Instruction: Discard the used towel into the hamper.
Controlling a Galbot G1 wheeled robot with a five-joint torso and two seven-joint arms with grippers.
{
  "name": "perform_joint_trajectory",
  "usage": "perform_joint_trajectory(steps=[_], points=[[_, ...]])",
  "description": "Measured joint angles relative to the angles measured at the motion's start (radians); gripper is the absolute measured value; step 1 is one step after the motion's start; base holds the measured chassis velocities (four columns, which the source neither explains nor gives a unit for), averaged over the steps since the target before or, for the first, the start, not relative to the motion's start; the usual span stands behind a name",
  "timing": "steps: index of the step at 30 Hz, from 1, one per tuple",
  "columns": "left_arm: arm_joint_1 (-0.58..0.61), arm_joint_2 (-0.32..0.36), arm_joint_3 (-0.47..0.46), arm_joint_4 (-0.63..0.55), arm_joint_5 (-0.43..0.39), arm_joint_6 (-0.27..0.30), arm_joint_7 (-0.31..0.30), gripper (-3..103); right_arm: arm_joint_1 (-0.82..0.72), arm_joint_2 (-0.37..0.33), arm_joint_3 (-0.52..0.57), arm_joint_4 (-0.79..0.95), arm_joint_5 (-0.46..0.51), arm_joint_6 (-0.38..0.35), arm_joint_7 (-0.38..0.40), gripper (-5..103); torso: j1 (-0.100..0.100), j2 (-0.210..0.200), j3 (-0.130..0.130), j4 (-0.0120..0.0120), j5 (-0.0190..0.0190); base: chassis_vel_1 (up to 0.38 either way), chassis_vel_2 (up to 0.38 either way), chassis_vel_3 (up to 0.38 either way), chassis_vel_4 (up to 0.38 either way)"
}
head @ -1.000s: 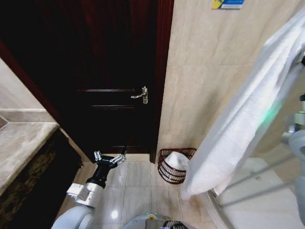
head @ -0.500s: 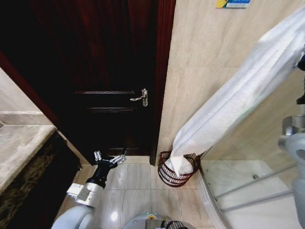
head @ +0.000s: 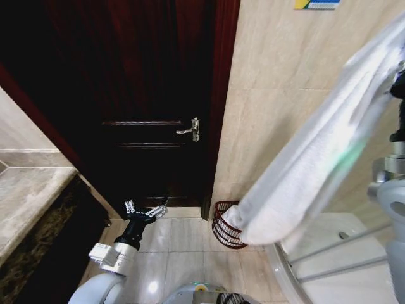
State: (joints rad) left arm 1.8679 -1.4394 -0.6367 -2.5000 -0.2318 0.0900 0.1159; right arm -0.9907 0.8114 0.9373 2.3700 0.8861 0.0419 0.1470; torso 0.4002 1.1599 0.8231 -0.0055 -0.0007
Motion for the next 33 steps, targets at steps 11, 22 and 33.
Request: perform_joint_trajectory(steps=[11,22,33], points=[[0.000,0.000,0.000,0.000,0.000,0.000,0.000,99,-0.002,0.008,0.005,0.004,-0.005,-0.013,0.001,7,0.000,0.000,0.000,-0.0004,0.0012,0.004,0.003,0.002,-0.004],[0.000,0.000,0.000,0.000,0.000,0.000,0.000,99,-0.005,0.019,-0.004,0.008,-0.004,-0.012,0.003,7,0.000,0.000,0.000,0.0000,0.0001,0.035,0.032,-0.035,-0.037],[0.000,0.000,0.000,0.000,0.000,0.000,0.000,99,0.001,0.021,-0.015,-0.006,-0.018,-0.015,0.000,7,0.000,0.000,0.000,-0.0003,0.0010,0.000,0.000,0.000,0.000]])
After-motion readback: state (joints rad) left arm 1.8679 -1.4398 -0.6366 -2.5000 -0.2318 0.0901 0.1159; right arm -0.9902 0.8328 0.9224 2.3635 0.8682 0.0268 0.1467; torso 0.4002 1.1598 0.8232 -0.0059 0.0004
